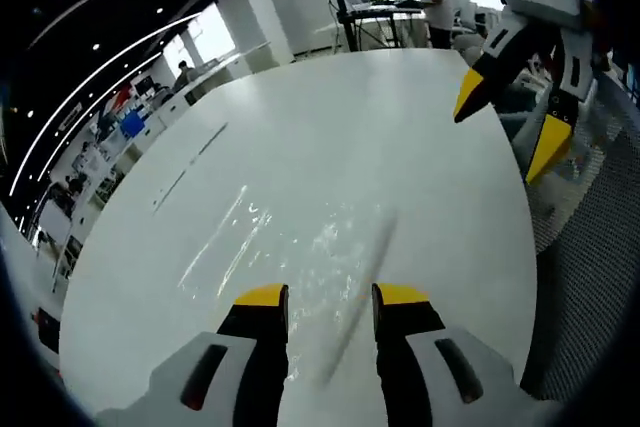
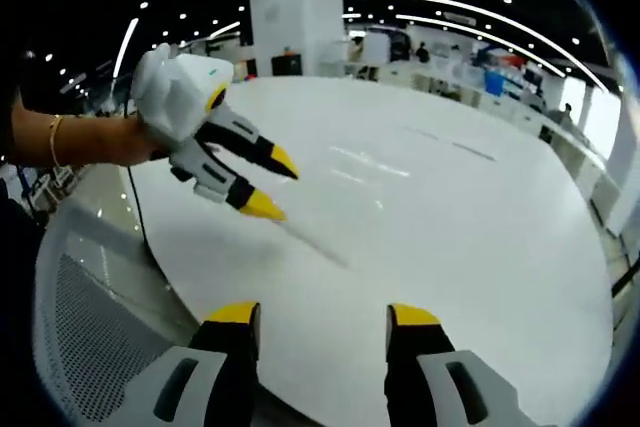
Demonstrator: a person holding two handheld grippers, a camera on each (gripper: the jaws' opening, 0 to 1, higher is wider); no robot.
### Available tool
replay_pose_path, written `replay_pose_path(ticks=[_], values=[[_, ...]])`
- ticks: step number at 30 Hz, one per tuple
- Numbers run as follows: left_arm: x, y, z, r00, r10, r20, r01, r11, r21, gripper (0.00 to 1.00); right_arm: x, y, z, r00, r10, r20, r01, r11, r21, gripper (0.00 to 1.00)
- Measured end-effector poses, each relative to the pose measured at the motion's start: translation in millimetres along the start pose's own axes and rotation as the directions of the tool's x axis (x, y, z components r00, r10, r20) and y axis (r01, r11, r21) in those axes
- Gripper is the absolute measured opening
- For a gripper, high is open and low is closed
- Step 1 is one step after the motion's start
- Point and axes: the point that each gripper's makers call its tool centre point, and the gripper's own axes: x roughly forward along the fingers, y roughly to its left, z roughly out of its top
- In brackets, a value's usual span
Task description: Open the resealable bag by pulling the two sides of the seal apart until the entire bag opening is separated and visibly accessible.
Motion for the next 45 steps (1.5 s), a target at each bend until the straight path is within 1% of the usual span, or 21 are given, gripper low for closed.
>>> replay_pose_path(ticks=[1, 3, 6, 9, 11, 12, 13, 16, 19, 23, 24, 25, 26, 28, 30, 33, 37, 38, 39, 42, 45], values=[[-2, -1.4, -0.5, 1.000, -0.003, 0.004, 0.003, 1.000, 0.001, 0.38, 0, -1, 0.0, 1.000, -0.002, 0.001, 0.002, 1.000, 0.002, 0.50], [-8, -5.2, 4.2, 0.998, -0.018, 0.055, 0.015, 0.998, 0.054, 0.45, -1, -2, 0.0, 1.000, -0.005, 0.005, 0.005, 1.000, 0.007, 0.51], [-20, -7.3, 2.3, 0.997, -0.022, 0.074, 0.018, 0.998, 0.052, 0.53, -3, -3, 0.7, 1.000, -0.004, 0.012, 0.004, 1.000, 0.013, 0.52], [-31, -4.2, 4.8, 0.993, -0.006, 0.115, 0.007, 1.000, 0.000, 0.62, -5, -5, 4.0, 0.999, -0.011, 0.036, 0.010, 1.000, 0.027, 0.56], [-39, -0.5, 5.4, 0.990, 0.016, 0.139, -0.010, 0.999, -0.041, 0.68, -6, -6, 7.7, 0.998, -0.012, 0.064, 0.009, 0.999, 0.046, 0.60], [-41, 0.1, 5.6, 0.990, 0.020, 0.143, -0.014, 0.999, -0.047, 0.70, -6, -6, 8.5, 0.997, -0.011, 0.070, 0.008, 0.999, 0.050, 0.62], [-48, 2.2, 4.1, 0.988, 0.039, 0.147, -0.030, 0.998, -0.060, 0.73, -7, -6, 11.0, 0.996, -0.009, 0.089, 0.004, 0.998, 0.061, 0.64], [-56, 6.6, -4.5, 0.988, 0.090, 0.127, -0.076, 0.991, -0.112, 0.78, -8, -5, 13.2, 0.994, -0.007, 0.105, 0.000, 0.998, 0.067, 0.68], [-66, 8.2, -10.0, 0.983, 0.129, 0.129, -0.106, 0.979, -0.172, 0.81, -8, -3, 14.4, 0.993, 0.000, 0.116, -0.010, 0.997, 0.081, 0.69], [-78, 8.6, -11.6, 0.977, 0.158, 0.145, -0.123, 0.966, -0.225, 0.86, -8, -2, 14.6, 0.993, 0.004, 0.122, -0.014, 0.996, 0.084, 0.69], [-80, 9.0, -11.3, 0.974, 0.166, 0.157, -0.124, 0.961, -0.246, 0.86, -8, -1, 14.6, 0.993, 0.005, 0.121, -0.016, 0.996, 0.084, 0.70], [-83, 10.8, -9.7, 0.967, 0.183, 0.179, -0.126, 0.949, -0.290, 0.87, -9, -1, 14.8, 0.992, 0.007, 0.122, -0.017, 0.996, 0.082, 0.70], [-86, 11.8, -10.5, 0.964, 0.196, 0.180, -0.131, 0.938, -0.321, 0.89, -9, 0, 14.9, 0.992, 0.010, 0.123, -0.020, 0.997, 0.081, 0.70], [-89, 14.2, -11.5, 0.960, 0.212, 0.185, -0.139, 0.930, -0.340, 0.94, -9, 1, 15.4, 0.992, 0.011, 0.126, -0.021, 0.997, 0.080, 0.70], [-93, 15.7, -12.4, 0.956, 0.227, 0.187, -0.148, 0.922, -0.358, 0.97, -10, 1, 16.6, 0.991, 0.012, 0.131, -0.022, 0.997, 0.078, 0.71], [-96, 16.2, -13.9, 0.954, 0.235, 0.187, -0.155, 0.917, -0.367, 0.99, -11, 1, 17.9, 0.991, 0.011, 0.135, -0.022, 0.997, 0.078, 0.71], [-103, 18.5, -15.4, 0.949, 0.253, 0.187, -0.167, 0.909, -0.382, 0.99, -12, 0, 21.7, 0.988, 0.007, 0.152, -0.019, 0.997, 0.077, 0.73], [-104, 20.2, -16.4, 0.947, 0.266, 0.183, -0.177, 0.902, -0.395, 0.99, -12, 0, 22.1, 0.988, 0.006, 0.153, -0.018, 0.997, 0.078, 0.73], [-108, 25.2, -17.2, 0.937, 0.300, 0.181, -0.204, 0.887, -0.414, 0.99, -12, 0, 22.8, 0.988, 0.006, 0.156, -0.018, 0.997, 0.078, 0.74], [-113, 27.8, -18.5, 0.930, 0.317, 0.186, -0.213, 0.877, -0.430, 0.99, -12, 1, 22.7, 0.987, 0.004, 0.160, -0.017, 0.997, 0.076, 0.75], [-116, 29.6, -21.9, 0.927, 0.329, 0.178, -0.224, 0.870, -0.440, 0.99, -13, 2, 19.9, 0.987, 0.010, 0.163, -0.023, 0.996, 0.082, 0.75]])
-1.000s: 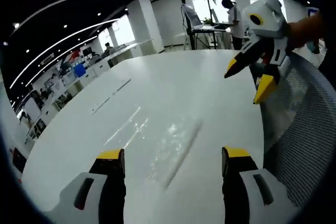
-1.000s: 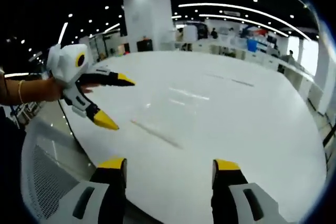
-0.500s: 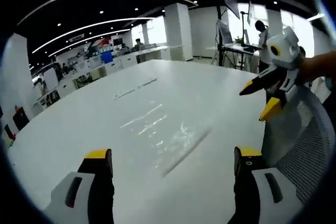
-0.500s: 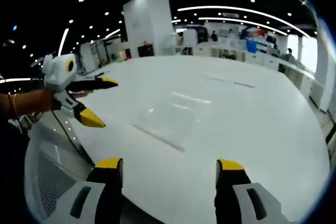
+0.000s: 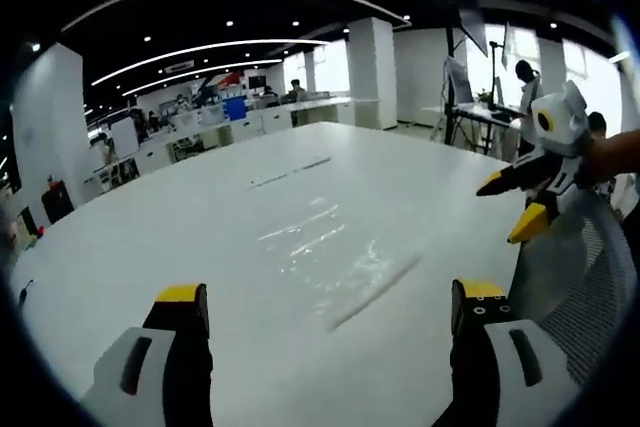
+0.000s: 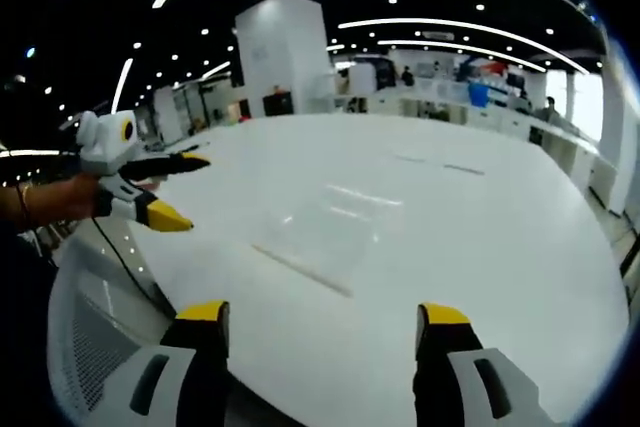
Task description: Open the resealable bag by pulling the two sides of the seal apart until the entire bag opening is separated and visibly accessible.
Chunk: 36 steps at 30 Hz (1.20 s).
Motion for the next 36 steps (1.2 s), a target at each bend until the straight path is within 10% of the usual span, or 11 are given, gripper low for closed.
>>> replay_pose_path(ticks=[36], values=[[-30, -7.4, -18.3, 1.000, 0.015, -0.024, -0.015, 1.000, -0.019, 0.98, -15, 6, -0.4, 1.000, -0.015, 0.025, 0.015, 1.000, 0.009, 0.73]])
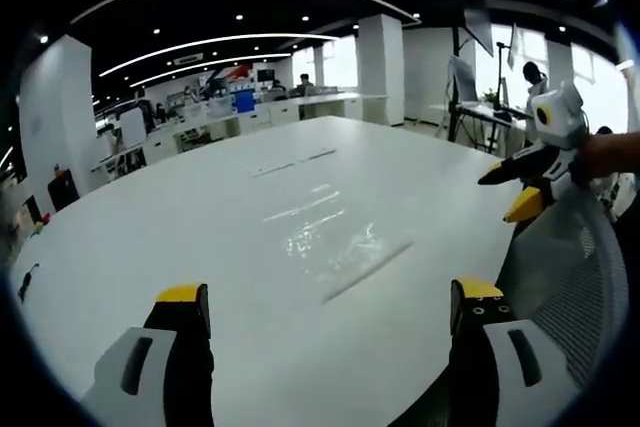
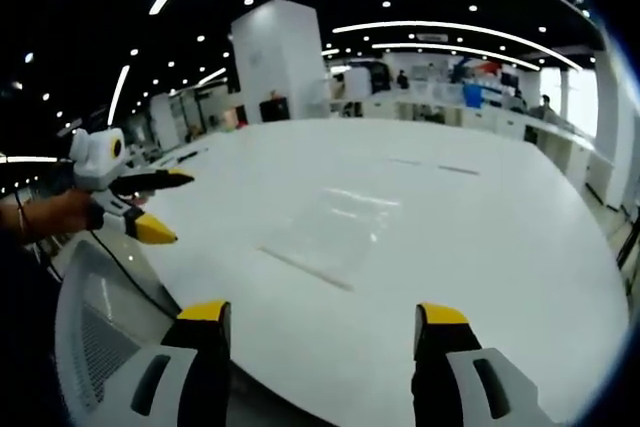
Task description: Open the resealable bag by pulling the two sides of the seal apart until the entire bag opening is separated and visibly accessible.
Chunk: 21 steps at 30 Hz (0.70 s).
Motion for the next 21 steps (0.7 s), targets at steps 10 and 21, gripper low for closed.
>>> replay_pose_path(ticks=[10, 21], values=[[-7, -6.7, -7.4, 1.000, -0.009, -0.007, 0.009, 1.000, -0.029, 0.95, -1, -2, 1.1, 1.000, -0.010, 0.022, 0.010, 1.000, 0.005, 0.73], [-16, -15.6, -16.4, 0.999, -0.019, -0.028, 0.018, 0.999, -0.040, 0.94, -1, 5, -0.7, 1.000, 0.021, 0.020, -0.021, 1.000, -0.007, 0.72]])
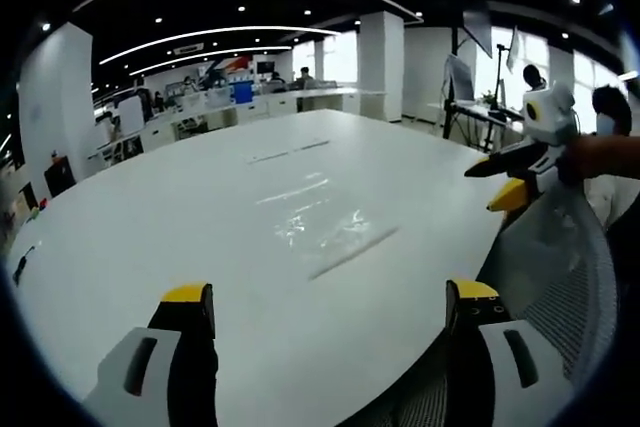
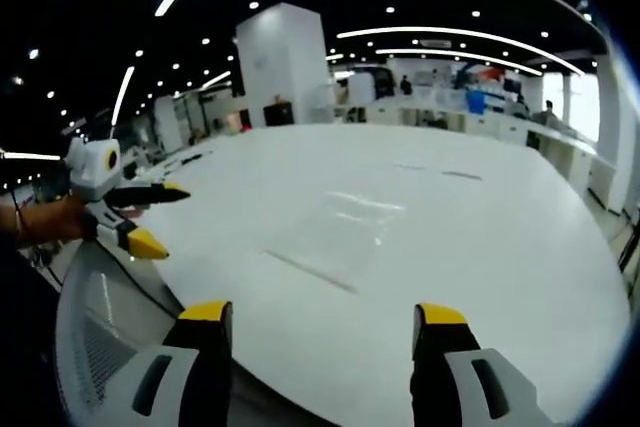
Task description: Open the resealable bag by pulling the two sides of the seal apart until the entire bag opening is separated and visibly accessible.
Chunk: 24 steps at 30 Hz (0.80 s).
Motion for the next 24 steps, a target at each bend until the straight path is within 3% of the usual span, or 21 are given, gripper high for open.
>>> replay_pose_path(ticks=[24], values=[[3.3, -0.9, -0.8, 1.000, 0.002, -0.007, -0.002, 1.000, 0.002, 0.93, -1.0, 0.7, 2.2, 1.000, 0.009, 0.016, -0.009, 1.000, 0.013, 0.72]])
